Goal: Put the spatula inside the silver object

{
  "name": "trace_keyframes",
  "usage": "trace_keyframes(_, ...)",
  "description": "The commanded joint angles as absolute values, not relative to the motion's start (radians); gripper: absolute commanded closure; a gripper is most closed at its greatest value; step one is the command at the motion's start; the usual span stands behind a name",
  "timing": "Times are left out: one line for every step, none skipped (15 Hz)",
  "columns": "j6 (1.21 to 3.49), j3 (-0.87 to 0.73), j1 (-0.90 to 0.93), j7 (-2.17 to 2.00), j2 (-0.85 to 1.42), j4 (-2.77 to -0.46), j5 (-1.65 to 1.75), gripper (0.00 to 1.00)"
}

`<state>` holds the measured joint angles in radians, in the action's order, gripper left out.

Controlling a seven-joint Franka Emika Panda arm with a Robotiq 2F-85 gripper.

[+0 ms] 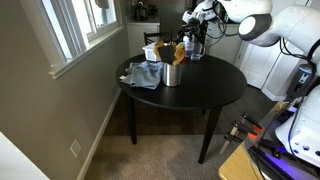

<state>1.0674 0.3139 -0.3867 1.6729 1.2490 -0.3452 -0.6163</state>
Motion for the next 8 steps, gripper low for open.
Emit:
trace_keyframes(1.098,0.294,-0.384,1.701,1.211,-0.345,-0.550,0.00)
trace_keyframes(1.105,0.292,-0.382,1.699,1.206,-0.345,-0.533,0.00)
trace_keyframes(1.116,0.289,-0.381,1.703,1.204,-0.345,-0.516,0.00)
trace_keyframes(1.125,0.289,-0.381,1.703,1.202,-0.345,-0.503,0.00)
trace_keyframes(1.132,0.290,-0.380,1.701,1.202,-0.345,-0.489,0.00)
trace_keyframes(1.138,0.291,-0.378,1.701,1.202,-0.345,-0.479,0.00)
trace_keyframes(1.144,0.291,-0.377,1.700,1.203,-0.345,-0.471,0.00)
trace_keyframes(1.124,0.313,-0.387,1.669,1.217,-0.345,-0.495,0.00)
